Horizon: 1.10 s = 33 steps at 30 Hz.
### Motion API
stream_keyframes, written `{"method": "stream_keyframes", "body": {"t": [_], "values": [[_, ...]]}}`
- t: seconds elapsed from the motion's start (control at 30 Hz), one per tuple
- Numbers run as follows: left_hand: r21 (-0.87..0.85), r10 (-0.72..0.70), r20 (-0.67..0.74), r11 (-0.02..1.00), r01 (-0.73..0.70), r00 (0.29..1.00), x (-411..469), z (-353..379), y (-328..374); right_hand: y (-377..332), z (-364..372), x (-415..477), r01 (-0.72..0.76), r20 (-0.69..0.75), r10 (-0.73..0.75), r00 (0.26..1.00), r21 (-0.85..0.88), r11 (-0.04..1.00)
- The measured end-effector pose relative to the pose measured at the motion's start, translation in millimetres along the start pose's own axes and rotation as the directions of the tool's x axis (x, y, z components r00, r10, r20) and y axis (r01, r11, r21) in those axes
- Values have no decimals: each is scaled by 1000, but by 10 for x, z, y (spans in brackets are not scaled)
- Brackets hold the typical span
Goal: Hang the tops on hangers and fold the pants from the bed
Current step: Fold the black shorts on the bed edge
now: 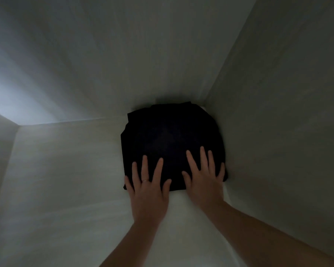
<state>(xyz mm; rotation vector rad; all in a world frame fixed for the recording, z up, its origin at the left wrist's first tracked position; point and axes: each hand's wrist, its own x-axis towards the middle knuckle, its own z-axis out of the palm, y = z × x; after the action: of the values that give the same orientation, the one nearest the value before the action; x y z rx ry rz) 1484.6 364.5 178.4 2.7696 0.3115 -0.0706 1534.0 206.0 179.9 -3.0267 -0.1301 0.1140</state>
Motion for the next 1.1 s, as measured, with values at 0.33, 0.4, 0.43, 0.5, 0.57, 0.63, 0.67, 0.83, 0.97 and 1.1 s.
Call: {"method": "stream_keyframes", "body": {"t": [0.33,0.4,0.43,0.5,0.57,0.63,0.67,0.83,0.97,1.1], "values": [[12,0,137,1000,-1,991,251,-57,-57,15,2,253,-19,171,23,985,-26,999],[31,-16,164,999,12,986,144,-108,-44,39,-66,128,-13,191,21,981,-47,999],[47,-29,178,999,21,984,55,-130,-38,53,-90,31,-12,209,23,978,-53,999],[45,-63,220,997,55,974,-190,-199,-26,73,-151,-239,-35,258,39,965,-23,999],[39,-91,270,996,83,959,-482,-284,-21,72,-227,-571,-48,293,56,954,-36,998],[42,-126,319,992,119,939,-803,-406,-51,23,-367,-917,-69,327,76,942,-35,997],[41,-136,322,991,130,937,-904,-429,-66,3,-404,-1028,-91,325,91,941,-13,996],[43,-167,355,986,163,920,-1861,-815,-107,-71,-846,-1984,-131,367,97,925,68,989],[55,-206,347,978,199,915,-2438,-1151,-95,-51,-1172,-2578,-92,396,40,917,115,989],[78,-178,257,983,163,950,-2948,-1398,-30,37,-1415,-2911,26,361,-83,929,160,987]]}}
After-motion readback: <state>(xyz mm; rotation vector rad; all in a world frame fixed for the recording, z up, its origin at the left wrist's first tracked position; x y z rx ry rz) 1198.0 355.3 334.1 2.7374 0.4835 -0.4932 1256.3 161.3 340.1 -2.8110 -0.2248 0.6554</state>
